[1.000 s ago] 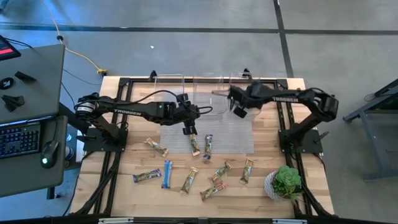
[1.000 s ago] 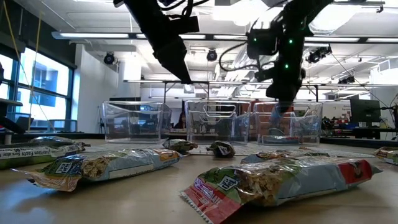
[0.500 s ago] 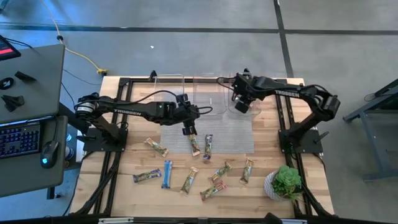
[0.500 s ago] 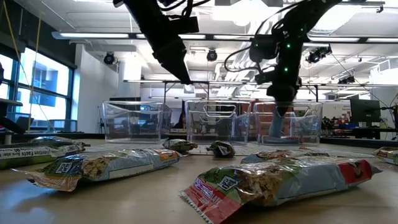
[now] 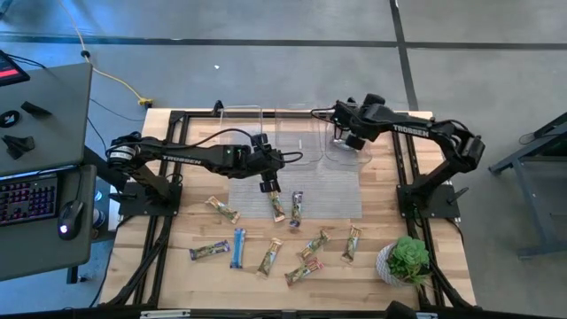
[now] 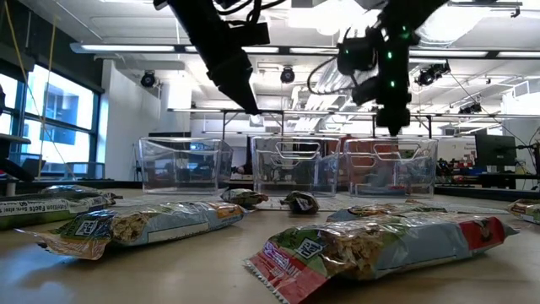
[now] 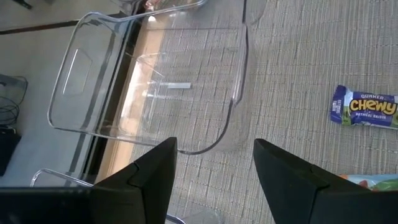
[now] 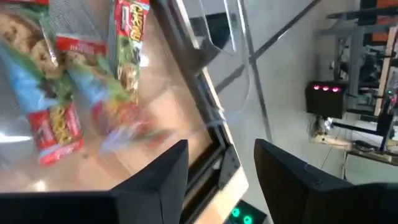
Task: Pick and place Granola Bars by type
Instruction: Put the red granola bar into the right transparent bin
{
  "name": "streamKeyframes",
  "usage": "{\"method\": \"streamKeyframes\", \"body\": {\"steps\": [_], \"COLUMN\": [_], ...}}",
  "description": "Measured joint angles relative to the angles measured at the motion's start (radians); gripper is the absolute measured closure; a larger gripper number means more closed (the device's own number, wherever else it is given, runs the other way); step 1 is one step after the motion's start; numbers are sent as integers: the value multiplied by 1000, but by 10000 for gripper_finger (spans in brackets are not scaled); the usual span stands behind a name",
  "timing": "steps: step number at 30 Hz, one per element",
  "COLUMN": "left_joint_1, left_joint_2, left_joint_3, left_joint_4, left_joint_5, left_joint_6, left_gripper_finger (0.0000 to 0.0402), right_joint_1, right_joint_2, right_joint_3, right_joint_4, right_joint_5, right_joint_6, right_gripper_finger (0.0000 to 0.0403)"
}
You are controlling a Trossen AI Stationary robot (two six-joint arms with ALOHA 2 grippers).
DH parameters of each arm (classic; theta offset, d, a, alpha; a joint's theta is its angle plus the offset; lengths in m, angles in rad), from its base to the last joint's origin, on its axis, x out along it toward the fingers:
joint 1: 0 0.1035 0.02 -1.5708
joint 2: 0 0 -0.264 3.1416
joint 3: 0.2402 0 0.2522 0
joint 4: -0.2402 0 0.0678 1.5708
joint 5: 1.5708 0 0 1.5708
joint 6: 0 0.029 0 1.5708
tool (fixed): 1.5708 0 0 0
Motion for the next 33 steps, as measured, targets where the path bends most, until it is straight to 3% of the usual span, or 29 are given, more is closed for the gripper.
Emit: {"method": "streamKeyframes", "body": {"steps": [4, 7, 11, 16, 19, 25, 27, 33], "left_joint_1": [0, 0, 0, 0, 0, -1, -1, 0], "left_joint_2": [0, -1, -9, -44, -70, -142, -178, -297], "left_joint_3": [0, 0, 0, 1, 1, 0, 0, 0], "left_joint_4": [-10, -27, -145, -353, -414, -506, -530, -551], "left_joint_5": [0, 0, -1, 16, 80, 170, 192, 167], "left_joint_6": [-2, -2, 2, -86, -164, -207, -240, -309], "left_gripper_finger": [195, 195, 195, 195, 195, 195, 195, 195], "right_joint_1": [24, 44, 90, 201, 295, 479, 528, 655], "right_joint_2": [0, 0, 0, 0, 0, 0, 0, 0], "right_joint_3": [100, 155, 165, 110, 86, 80, 79, -9], "right_joint_4": [-110, -125, -45, 120, 195, 218, 219, 408], "right_joint_5": [-88, -234, -464, -626, -627, -492, -537, -848], "right_joint_6": [111, 206, 225, 156, 115, 6, -13, -90], "right_gripper_finger": [234, 238, 242, 241, 244, 256, 258, 258]}}
